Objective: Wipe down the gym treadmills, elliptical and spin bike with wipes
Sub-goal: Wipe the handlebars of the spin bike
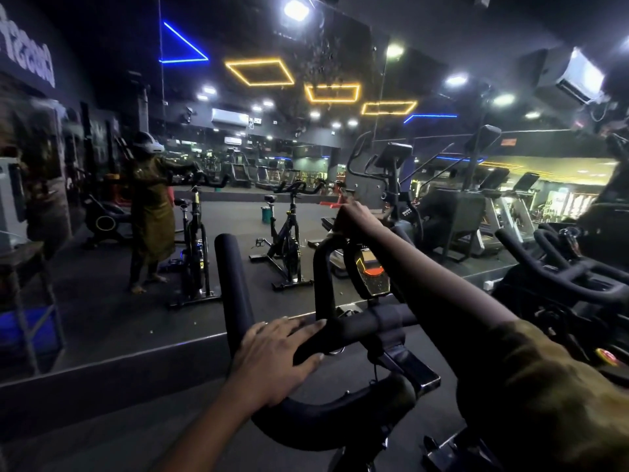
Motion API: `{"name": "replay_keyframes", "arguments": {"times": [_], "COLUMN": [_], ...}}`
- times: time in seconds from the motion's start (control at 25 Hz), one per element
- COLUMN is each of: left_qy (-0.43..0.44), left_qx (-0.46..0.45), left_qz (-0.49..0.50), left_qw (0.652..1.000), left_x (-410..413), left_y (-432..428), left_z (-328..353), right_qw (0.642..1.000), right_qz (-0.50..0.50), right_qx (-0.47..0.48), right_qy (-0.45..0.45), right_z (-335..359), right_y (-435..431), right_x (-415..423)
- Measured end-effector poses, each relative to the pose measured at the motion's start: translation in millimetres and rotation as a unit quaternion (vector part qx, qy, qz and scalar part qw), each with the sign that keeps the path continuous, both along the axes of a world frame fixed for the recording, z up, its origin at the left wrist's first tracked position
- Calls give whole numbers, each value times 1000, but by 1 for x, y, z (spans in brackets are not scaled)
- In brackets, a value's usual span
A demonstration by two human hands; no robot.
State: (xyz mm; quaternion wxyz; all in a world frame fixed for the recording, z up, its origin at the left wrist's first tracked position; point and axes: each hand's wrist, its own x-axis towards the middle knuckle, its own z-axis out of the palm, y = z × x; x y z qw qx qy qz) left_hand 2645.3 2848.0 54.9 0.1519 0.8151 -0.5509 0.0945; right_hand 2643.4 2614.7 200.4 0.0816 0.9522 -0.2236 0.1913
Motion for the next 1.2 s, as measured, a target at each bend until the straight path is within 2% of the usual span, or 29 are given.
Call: {"name": "replay_keyframes", "arguments": {"times": [0.24,0.4,0.48,0.56,0.64,0.76,1.04,1.16,1.2], "left_qy": [-6,-19,-20,-20,-20,-21,-19,-17,-17], "left_qx": [-8,-16,-22,-28,-34,-36,-42,-40,-38], "left_qz": [-5,-5,-5,-9,-13,-21,-20,-24,-26], "left_qw": [1000,1000,1000,999,999,999,999,999,999], "left_x": [4,5,5,5,6,6,6,6,5], "left_y": [0,-2,-1,0,-1,0,1,2,1], "left_z": [-2,-2,-3,-3,-3,-4,-3,-4,-4], "right_qw": [996,985,981,979,984,983,966,969,971], "right_qz": [65,122,168,199,162,173,232,223,208], "right_qx": [-12,-37,-40,-35,-15,-11,94,105,117], "right_qy": [64,116,90,0,-70,-53,-69,-14,-33], "right_z": [-6,-39,-59,-66,-66,-74,-107,-99,-93], "right_y": [45,80,88,85,72,67,77,76,68], "right_x": [4,-10,-29,-46,-55,-65,-118,-136,-141]}}
